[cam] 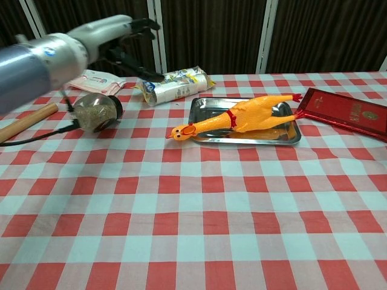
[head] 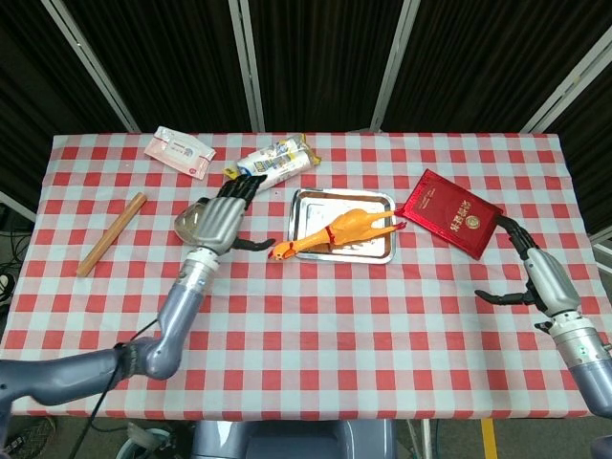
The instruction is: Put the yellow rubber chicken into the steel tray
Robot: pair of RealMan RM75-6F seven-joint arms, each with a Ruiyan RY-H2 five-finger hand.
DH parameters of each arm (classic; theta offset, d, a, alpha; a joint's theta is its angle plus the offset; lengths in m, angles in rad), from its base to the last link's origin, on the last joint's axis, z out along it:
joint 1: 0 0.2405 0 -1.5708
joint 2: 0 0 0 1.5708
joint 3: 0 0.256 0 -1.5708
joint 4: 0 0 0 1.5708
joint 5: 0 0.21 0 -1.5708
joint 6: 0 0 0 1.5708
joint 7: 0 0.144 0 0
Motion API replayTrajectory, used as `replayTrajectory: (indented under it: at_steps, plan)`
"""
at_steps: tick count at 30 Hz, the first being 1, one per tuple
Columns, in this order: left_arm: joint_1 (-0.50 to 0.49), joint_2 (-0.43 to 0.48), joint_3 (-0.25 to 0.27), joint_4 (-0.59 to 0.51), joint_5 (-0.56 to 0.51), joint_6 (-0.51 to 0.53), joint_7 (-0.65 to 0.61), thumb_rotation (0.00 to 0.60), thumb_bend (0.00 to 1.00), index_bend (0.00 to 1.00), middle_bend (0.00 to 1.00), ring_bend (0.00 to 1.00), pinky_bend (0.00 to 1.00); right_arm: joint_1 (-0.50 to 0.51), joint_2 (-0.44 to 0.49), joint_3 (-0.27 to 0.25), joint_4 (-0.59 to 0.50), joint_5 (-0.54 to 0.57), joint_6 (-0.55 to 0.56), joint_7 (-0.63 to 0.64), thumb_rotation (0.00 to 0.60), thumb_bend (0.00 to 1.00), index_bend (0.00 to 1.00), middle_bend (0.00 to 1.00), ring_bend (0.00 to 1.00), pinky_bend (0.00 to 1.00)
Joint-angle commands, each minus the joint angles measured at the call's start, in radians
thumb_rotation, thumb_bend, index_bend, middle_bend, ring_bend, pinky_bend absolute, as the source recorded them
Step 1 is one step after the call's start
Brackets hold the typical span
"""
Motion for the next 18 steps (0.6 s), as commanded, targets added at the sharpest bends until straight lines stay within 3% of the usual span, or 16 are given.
replayTrajectory:
  at_steps: [1, 10, 15, 18]
  plan:
    - [0.181, 0.209, 0.111, -0.214, 0.062, 0.135, 0.025, 0.6, 0.13, 0.09, 0.09, 0.0, 0.08, -0.023, -0.014, -0.003, 0.01, 0.011, 0.038, -0.042, 0.6, 0.09, 0.0, 0.01, 0.0, 0.14]
    - [0.4, 0.399, 0.255, -0.34, 0.27, 0.307, -0.124, 0.6, 0.13, 0.1, 0.1, 0.0, 0.08, -0.08, -0.079, -0.016, 0.033, 0.003, 0.178, -0.236, 0.6, 0.08, 0.0, 0.01, 0.0, 0.1]
    - [0.499, 0.446, 0.323, -0.337, 0.37, 0.397, -0.185, 0.6, 0.13, 0.11, 0.1, 0.0, 0.08, -0.111, -0.125, -0.033, 0.056, -0.034, 0.268, -0.384, 0.6, 0.08, 0.0, 0.01, 0.0, 0.0]
    - [0.556, 0.462, 0.364, -0.317, 0.42, 0.44, -0.227, 0.6, 0.13, 0.11, 0.11, 0.0, 0.08, -0.137, -0.159, -0.05, 0.081, -0.063, 0.328, -0.49, 0.6, 0.09, 0.0, 0.01, 0.0, 0.0]
